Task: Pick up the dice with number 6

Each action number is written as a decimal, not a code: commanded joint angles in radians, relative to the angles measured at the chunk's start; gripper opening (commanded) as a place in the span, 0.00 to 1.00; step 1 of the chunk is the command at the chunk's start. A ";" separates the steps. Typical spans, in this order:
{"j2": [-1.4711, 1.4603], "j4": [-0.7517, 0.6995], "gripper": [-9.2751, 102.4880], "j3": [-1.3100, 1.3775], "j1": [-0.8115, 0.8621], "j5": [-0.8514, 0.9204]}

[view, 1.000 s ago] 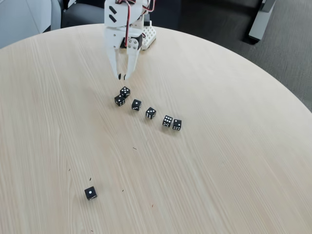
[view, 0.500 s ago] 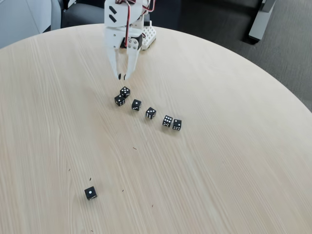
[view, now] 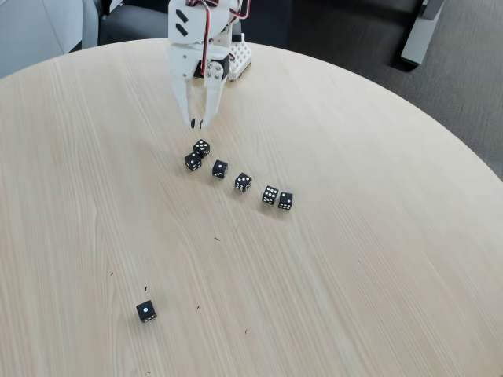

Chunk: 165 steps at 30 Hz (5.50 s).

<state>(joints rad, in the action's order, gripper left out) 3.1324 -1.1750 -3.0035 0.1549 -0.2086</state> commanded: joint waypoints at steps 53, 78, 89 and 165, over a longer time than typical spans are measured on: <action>-1.097 -0.038 0.25 1.015 -0.006 -0.517; -1.525 -0.123 0.30 1.313 -0.463 -0.841; -1.582 -0.118 0.31 1.298 -0.426 -0.911; -1.578 -0.031 0.32 1.315 -0.215 -1.106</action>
<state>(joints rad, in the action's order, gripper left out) 1.5079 -1.2287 -1.7119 -0.0721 -1.3361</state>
